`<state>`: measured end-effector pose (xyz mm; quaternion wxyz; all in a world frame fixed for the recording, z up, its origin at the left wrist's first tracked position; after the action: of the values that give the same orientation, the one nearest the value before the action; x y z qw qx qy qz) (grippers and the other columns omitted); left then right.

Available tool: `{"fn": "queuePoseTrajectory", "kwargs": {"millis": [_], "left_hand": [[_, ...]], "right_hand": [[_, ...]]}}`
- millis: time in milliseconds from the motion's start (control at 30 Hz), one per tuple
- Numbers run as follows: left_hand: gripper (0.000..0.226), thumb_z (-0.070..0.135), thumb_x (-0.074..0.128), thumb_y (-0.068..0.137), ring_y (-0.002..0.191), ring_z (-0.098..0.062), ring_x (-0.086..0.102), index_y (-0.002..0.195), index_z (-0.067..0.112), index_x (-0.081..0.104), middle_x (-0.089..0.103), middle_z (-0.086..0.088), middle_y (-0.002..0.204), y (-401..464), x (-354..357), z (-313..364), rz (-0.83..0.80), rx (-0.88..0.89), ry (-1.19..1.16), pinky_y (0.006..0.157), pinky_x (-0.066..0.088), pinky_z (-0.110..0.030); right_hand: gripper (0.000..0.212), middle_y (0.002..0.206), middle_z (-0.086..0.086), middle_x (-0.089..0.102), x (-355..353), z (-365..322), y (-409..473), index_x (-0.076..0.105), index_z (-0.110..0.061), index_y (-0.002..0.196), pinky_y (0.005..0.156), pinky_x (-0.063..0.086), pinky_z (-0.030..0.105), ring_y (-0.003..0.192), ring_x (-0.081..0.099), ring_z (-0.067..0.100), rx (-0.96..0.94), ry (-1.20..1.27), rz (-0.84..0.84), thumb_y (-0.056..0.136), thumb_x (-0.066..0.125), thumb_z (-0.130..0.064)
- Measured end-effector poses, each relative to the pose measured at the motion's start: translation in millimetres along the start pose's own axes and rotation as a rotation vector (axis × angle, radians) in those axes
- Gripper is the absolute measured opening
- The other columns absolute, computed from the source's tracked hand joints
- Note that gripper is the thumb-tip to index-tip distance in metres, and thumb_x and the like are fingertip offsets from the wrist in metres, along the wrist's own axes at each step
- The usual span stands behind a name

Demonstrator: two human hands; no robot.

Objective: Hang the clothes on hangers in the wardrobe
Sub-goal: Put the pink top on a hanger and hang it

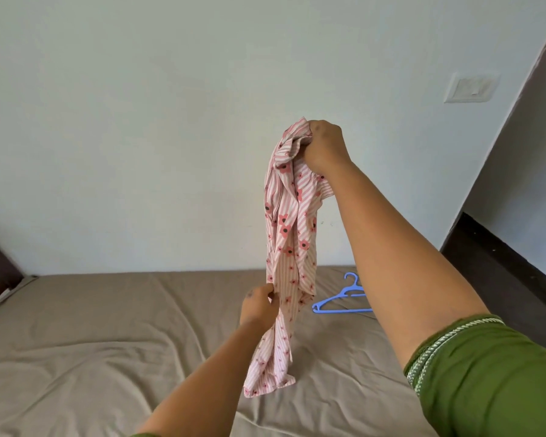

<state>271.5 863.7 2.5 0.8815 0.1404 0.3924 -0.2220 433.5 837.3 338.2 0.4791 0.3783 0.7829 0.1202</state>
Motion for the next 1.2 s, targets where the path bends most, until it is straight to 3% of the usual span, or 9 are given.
{"fn": "queuePoseTrajectory", "kwargs": {"millis": [267, 433, 533, 633, 767, 933, 1033, 1100, 1200], "left_hand": [[0.024, 0.024, 0.052, 0.094, 0.114, -0.026, 0.057, 0.110, 0.018, 0.069, 0.048, -0.002, 0.137, 4, -16, 0, 0.132, -0.077, -0.010, 0.089, 0.045, -0.030], [0.020, 0.021, 0.050, 0.094, 0.084, -0.024, 0.056, 0.094, 0.015, 0.069, 0.042, -0.001, 0.128, 0, -40, -14, 0.288, -0.211, -0.074, 0.074, 0.049, -0.031], [0.021, 0.017, 0.051, 0.093, 0.097, -0.026, 0.061, 0.099, 0.014, 0.072, 0.048, -0.002, 0.133, 9, -40, -16, 0.256, -0.177, -0.052, 0.077, 0.043, -0.027], [0.023, 0.018, 0.055, 0.091, 0.100, -0.032, 0.064, 0.102, 0.015, 0.074, 0.070, -0.010, 0.107, 18, -36, -14, 0.201, -0.141, -0.059, 0.078, 0.047, -0.032], [0.020, 0.018, 0.064, 0.088, 0.095, -0.028, 0.068, 0.104, 0.013, 0.076, 0.075, -0.011, 0.095, 16, -49, -22, 0.199, -0.170, -0.153, 0.079, 0.046, -0.026], [0.012, 0.010, 0.074, 0.072, 0.067, -0.023, 0.060, 0.071, 0.013, 0.062, 0.062, -0.001, 0.065, 23, -102, -51, 0.313, -0.254, -0.363, 0.058, 0.039, -0.027], [0.004, 0.013, 0.062, 0.084, 0.071, -0.021, 0.058, 0.081, 0.012, 0.062, 0.064, -0.004, 0.076, 37, -107, -45, 0.157, -0.235, -0.256, 0.065, 0.040, -0.026], [0.021, 0.015, 0.048, 0.093, 0.083, -0.026, 0.055, 0.078, 0.007, 0.062, 0.061, -0.012, 0.086, 40, -95, -40, -0.016, -0.287, -0.164, 0.070, 0.038, -0.029], [0.023, 0.015, 0.044, 0.094, 0.078, -0.022, 0.049, 0.077, 0.008, 0.057, 0.056, -0.010, 0.085, 30, -75, -24, -0.150, -0.361, -0.442, 0.068, 0.036, -0.029]], "right_hand": [[0.024, 0.103, 0.012, 0.068, -12, 3, 6, 0.067, -0.001, 0.102, 0.070, 0.038, 0.017, 0.095, 0.062, 0.024, 0.013, 0.050, 0.039, 0.085, 0.051, -0.003], [0.020, 0.098, 0.010, 0.068, -19, 8, 9, 0.068, -0.001, 0.099, 0.063, 0.034, 0.014, 0.084, 0.057, 0.020, 0.003, 0.051, 0.062, 0.086, 0.053, -0.008], [0.020, 0.097, 0.010, 0.069, -19, 13, 10, 0.069, -0.002, 0.098, 0.064, 0.036, 0.015, 0.084, 0.059, 0.021, 0.013, 0.059, 0.061, 0.085, 0.054, -0.007], [0.022, 0.099, 0.010, 0.070, -19, 19, 10, 0.070, -0.004, 0.099, 0.067, 0.038, 0.015, 0.087, 0.060, 0.022, 0.029, 0.058, 0.060, 0.084, 0.054, -0.007], [0.024, 0.106, 0.009, 0.070, -23, 30, 9, 0.071, -0.009, 0.104, 0.069, 0.034, 0.009, 0.099, 0.063, 0.023, 0.037, 0.055, 0.072, 0.083, 0.059, -0.009], [0.028, 0.109, 0.010, 0.071, -34, 94, 3, 0.072, -0.017, 0.107, 0.087, 0.049, 0.028, 0.105, 0.065, 0.027, 0.230, -0.013, 0.093, 0.080, 0.068, -0.018], [0.033, 0.110, 0.010, 0.071, -18, 141, -7, 0.072, -0.017, 0.109, 0.088, 0.051, 0.031, 0.107, 0.065, 0.027, 0.402, 0.055, 0.050, 0.077, 0.072, -0.027], [0.036, 0.113, 0.013, 0.069, 3, 156, -18, 0.071, -0.014, 0.110, 0.086, 0.049, 0.030, 0.109, 0.064, 0.028, 0.484, 0.095, -0.010, 0.078, 0.073, -0.031], [0.039, 0.116, 0.014, 0.067, 30, 166, -30, 0.068, -0.010, 0.111, 0.085, 0.047, 0.027, 0.111, 0.062, 0.029, 0.566, 0.092, -0.083, 0.078, 0.071, -0.032]]}}
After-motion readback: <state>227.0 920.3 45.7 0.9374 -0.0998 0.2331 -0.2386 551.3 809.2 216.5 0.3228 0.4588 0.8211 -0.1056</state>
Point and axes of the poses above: each hand's wrist, its own y-axis towards the middle knuckle, its own x-axis out of the palm, z = x × y, the point moved 10 cm from there along y, towards the middle knuckle
